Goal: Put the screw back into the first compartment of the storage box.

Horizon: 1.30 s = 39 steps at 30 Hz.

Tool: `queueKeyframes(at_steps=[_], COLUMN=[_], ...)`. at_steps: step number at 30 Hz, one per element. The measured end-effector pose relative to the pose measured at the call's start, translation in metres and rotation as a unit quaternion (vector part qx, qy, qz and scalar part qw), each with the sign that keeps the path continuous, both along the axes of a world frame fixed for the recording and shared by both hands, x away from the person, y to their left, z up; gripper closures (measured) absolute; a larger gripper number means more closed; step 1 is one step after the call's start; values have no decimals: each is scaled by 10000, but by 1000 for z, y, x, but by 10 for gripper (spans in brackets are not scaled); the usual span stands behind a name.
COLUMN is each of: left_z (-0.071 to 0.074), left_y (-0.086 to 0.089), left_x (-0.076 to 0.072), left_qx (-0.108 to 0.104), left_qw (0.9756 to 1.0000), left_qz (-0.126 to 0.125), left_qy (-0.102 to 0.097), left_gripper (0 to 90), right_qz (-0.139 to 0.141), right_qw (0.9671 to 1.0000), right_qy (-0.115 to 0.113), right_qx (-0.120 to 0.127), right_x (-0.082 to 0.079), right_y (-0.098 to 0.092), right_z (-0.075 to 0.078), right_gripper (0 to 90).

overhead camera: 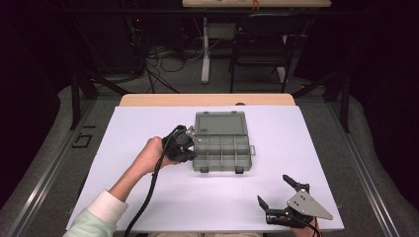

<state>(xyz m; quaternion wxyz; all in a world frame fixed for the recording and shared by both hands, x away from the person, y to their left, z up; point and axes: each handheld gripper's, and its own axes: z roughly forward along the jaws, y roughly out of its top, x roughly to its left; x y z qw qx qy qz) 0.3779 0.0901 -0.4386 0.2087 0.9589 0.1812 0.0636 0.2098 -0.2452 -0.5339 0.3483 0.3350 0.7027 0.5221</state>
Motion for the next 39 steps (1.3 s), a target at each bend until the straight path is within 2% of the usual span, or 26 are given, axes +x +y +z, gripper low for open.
queueKeyframes(at_steps=[13,24,28,34,35,36,39], left_z=[3,-2,-5,-9,-11,-11,-14], left_y=[-7,-19,-23,-26,-26,-26,-27], left_x=[32,61,67,73,75,78,81], left_qx=[20,71,44,53,16,63,64], left_qw=[9997,9987,9984,9981,9981,9980,9979], left_qz=[254,492,552,601,617,611,633], left_qy=[28,116,63,90,35,114,107], left_gripper=[875,873,873,873,873,873,873], right_qz=[15,30,79,125,109,100,103], right_qw=[10000,10000,9999,9999,9999,9999,9999], right_qy=[43,74,81,69,69,55,47], right_qx=[-19,-51,-23,5,29,48,39], right_x=[0,0,0,0,0,0,0], right_y=[0,1,0,0,0,1,0], right_z=[0,0,0,0,0,0,0], right_gripper=[0,0,0,0,0,0,0])
